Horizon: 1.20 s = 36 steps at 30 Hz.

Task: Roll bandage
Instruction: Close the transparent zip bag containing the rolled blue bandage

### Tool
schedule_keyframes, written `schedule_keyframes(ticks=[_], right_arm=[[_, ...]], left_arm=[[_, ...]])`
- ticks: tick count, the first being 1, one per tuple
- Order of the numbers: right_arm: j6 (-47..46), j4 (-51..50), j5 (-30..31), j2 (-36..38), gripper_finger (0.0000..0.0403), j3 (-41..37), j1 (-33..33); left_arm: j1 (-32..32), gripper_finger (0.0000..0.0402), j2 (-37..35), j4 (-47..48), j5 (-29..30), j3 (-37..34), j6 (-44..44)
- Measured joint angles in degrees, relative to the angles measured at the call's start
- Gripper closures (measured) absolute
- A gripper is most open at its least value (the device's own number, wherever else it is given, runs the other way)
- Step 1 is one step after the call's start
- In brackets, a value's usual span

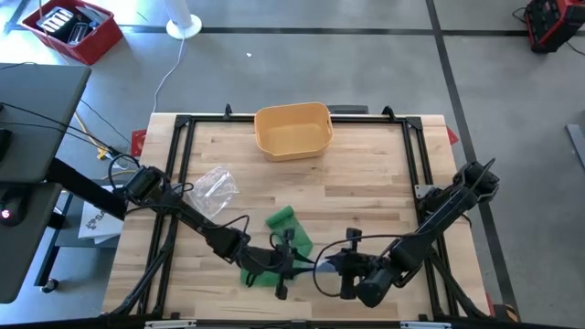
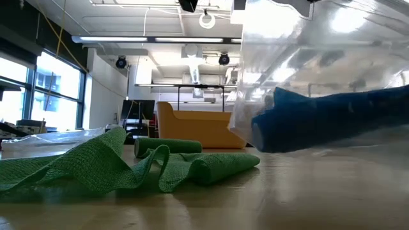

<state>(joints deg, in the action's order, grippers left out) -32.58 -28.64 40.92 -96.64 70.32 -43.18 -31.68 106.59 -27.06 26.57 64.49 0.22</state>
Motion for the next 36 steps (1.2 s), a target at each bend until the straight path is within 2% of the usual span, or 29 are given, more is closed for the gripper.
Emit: schedule_keyframes(ticks=[4, 9, 11, 19, 23, 31, 33, 36], right_arm=[[0.1, 0.0, 0.1, 0.4, 0.0402, 0.0, 0.0], [0.1, -0.1, 0.1, 0.4, 0.0402, 0.0, 0.0], [-0.1, 0.0, 0.0, 0.4, 0.0402, 0.0, 0.0], [0.1, 0.3, 0.0, 0.4, 0.0402, 0.0, 0.0], [0.0, 0.4, 0.0, 0.4, 0.0403, 0.0, 0.0], [0.1, 0.8, 0.1, 0.4, 0.0403, 0.0, 0.0], [0.1, 0.7, 0.1, 0.4, 0.0403, 0.0, 0.0], [0.5, 0.7, 0.1, 0.4, 0.0403, 0.0, 0.0]], left_arm=[[-0.4, 0.0341, 0.0, -0.7, 2.3, 0.0, 0.9], [0.1, 0.0389, 0.0, -0.7, 5.4, 0.0, 2.1], [0.1, 0.0397, 0.0, -0.9, 5.9, 0.0, 3.2], [1.2, 0.0399, 0.0, -2.5, 2.6, 0.0, 4.3], [2.3, 0.038, 0.0, -2.2, 1.5, 0.0, 2.5], [1.8, 0.0294, -0.8, 2.2, 3.2, 0.0, 3.0], [1.4, 0.0294, -0.9, 2.0, 3.0, 0.0, 3.5], [0.9, 0.0314, -0.9, 1.4, 2.9, 0.0, 4.1]])
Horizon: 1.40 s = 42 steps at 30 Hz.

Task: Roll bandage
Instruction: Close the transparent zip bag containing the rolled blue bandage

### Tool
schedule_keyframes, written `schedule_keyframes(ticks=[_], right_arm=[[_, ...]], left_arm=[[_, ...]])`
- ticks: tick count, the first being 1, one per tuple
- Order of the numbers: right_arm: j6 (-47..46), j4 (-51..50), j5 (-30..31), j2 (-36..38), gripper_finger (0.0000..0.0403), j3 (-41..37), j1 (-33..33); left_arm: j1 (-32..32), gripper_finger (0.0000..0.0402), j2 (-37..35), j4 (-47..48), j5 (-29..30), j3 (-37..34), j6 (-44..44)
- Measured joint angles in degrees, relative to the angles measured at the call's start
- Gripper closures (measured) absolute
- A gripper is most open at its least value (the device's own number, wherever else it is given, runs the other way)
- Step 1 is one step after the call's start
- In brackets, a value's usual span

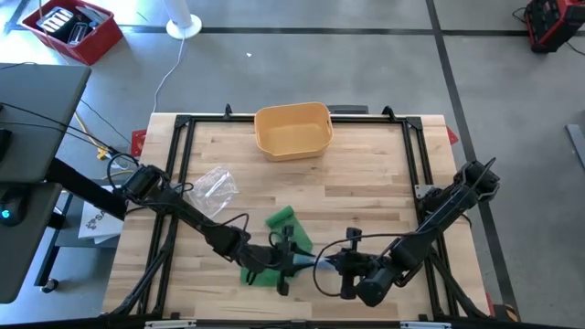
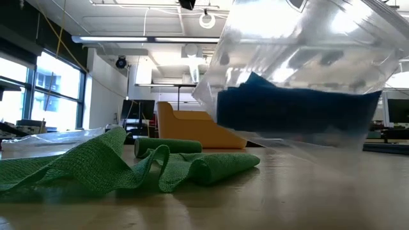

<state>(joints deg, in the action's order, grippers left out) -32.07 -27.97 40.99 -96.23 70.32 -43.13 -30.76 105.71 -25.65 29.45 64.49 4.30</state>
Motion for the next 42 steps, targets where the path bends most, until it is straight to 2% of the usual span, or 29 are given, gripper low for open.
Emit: schedule_keyframes(ticks=[5, 10, 15, 23, 29, 38, 40, 42], right_arm=[[0.4, 0.0, 0.0, 0.0, 0.0403, 0.0, 0.0], [0.7, -0.1, 0.0, 0.0, 0.0403, 0.0, 0.0], [1.1, -0.1, -0.1, 0.0, 0.0403, 0.0, 0.0], [1.0, -0.2, -0.2, 0.0, 0.0403, 0.0, 0.0], [0.8, -0.1, -0.2, 0.0, 0.0403, 0.0, 0.0], [0.5, 0.2, 0.1, 0.0, 0.0403, 0.0, 0.0], [0.4, 0.2, 0.2, 0.0, 0.0403, 0.0, 0.0], [0.5, 0.2, 0.1, 0.0, 0.0403, 0.0, 0.0]], left_arm=[[-0.4, 0.0355, -0.4, -1.4, 0.2, 0.0, 0.9], [-0.4, 0.0379, -1.6, -1.9, 0.3, 0.0, 1.1], [0.4, 0.0394, -1.3, -2.7, -3.0, 0.0, 0.8], [1.4, 0.04, -0.6, -4.7, -5.0, 0.0, 1.6], [2.7, 0.0388, 0.8, -4.6, -3.7, 0.0, -0.7], [3.1, 0.0301, 0.2, -1.1, 0.2, 0.0, -2.5], [3.0, 0.03, -0.1, -1.2, -0.3, 0.0, -2.1], [2.9, 0.0315, -0.1, -1.2, -0.9, 0.0, -2.6]])
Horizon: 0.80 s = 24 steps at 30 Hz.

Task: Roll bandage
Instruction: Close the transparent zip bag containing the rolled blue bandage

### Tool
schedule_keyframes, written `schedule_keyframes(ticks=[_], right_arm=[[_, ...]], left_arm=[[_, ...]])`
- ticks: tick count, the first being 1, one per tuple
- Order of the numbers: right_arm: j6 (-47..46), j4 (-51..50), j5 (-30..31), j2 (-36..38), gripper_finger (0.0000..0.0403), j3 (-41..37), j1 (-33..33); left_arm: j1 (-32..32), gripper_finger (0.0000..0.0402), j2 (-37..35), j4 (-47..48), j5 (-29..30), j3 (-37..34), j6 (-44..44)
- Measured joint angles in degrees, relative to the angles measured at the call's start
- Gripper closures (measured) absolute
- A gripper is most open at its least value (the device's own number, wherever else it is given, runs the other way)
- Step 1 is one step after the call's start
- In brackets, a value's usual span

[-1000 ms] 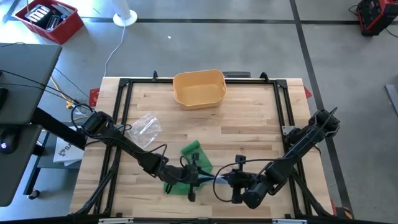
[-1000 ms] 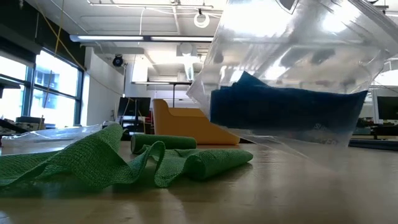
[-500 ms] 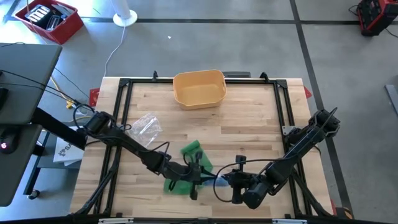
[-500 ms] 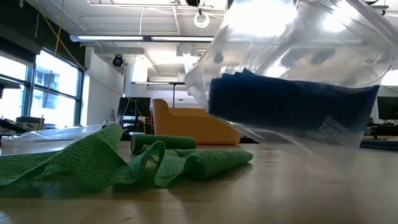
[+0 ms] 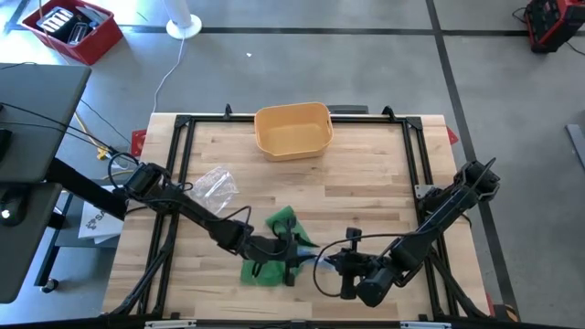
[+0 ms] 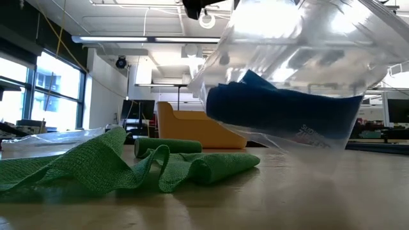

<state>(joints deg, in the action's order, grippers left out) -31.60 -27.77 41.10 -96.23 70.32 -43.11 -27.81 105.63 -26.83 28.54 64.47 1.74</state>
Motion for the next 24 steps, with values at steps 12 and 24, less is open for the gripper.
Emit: schedule_keyframes(ticks=[12, 24], right_arm=[[-0.5, -0.1, -0.1, 0.0, 0.0403, 0.0, 0.0], [0.5, -0.3, -0.2, 0.0, 0.0403, 0.0, 0.0]], left_arm=[[0.5, 0.038, 0.9, -1.3, -1.4, 0.0, -2.6], [-1.1, 0.0286, -3.9, 12.9, -3.3, 0.0, -4.0]])
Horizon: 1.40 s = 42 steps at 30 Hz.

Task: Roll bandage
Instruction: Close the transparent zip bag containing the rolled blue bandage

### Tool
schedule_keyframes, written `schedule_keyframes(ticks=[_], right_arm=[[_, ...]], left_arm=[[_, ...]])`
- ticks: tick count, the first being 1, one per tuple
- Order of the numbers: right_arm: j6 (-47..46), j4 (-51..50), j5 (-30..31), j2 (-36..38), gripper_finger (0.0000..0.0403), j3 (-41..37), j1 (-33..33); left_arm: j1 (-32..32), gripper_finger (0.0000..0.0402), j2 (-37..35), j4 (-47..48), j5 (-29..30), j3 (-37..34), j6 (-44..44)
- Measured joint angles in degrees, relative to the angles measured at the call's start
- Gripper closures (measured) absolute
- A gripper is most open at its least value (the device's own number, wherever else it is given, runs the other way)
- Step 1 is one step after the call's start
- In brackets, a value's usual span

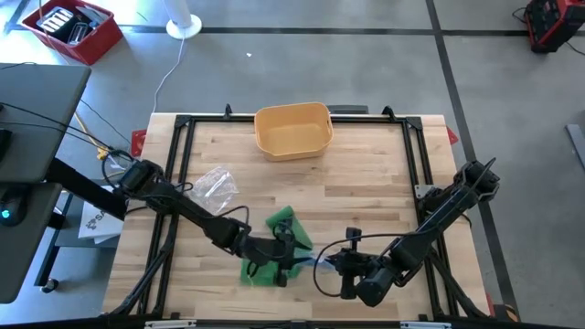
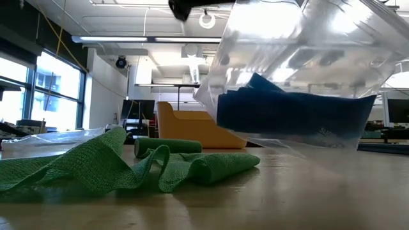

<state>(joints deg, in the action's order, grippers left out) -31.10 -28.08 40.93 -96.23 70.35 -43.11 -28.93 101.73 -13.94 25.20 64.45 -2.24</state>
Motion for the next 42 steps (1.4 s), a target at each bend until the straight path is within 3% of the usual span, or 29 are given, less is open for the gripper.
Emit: schedule_keyframes(ticks=[8, 15, 25, 30, 34, 42], right_arm=[[0.1, -0.1, 0.0, 0.0, 0.0403, 0.0, 0.0], [0.0, -0.3, 0.0, 0.0, 0.0403, 0.0, 0.0], [-0.2, -0.5, 0.0, 0.0, 0.0403, 0.0, 0.0], [-0.1, -0.9, -0.5, 0.0, 0.0403, 0.0, 0.0], [0.0, -0.6, -0.4, -0.1, 0.0403, 0.0, 0.0], [-0.1, -0.2, 0.5, -0.1, 0.0403, 0.0, 0.0]], left_arm=[[-0.3, 0.0281, -0.5, -11.4, 1.0, 0.1, 6.5], [-0.2, 0.0291, 2.2, -13.4, 1.5, 0.0, 7.6], [0.2, 0.0366, 5.9, -19.7, 1.7, 0.1, 9.9], [0.6, 0.0384, 7.3, -21.6, 1.8, 0.1, 10.0], [1.2, 0.0366, 8.9, -25.1, 2.4, 0.1, 9.0], [1.8, 0.0259, 7.8, -19.7, 2.1, 0.0, 6.6]])
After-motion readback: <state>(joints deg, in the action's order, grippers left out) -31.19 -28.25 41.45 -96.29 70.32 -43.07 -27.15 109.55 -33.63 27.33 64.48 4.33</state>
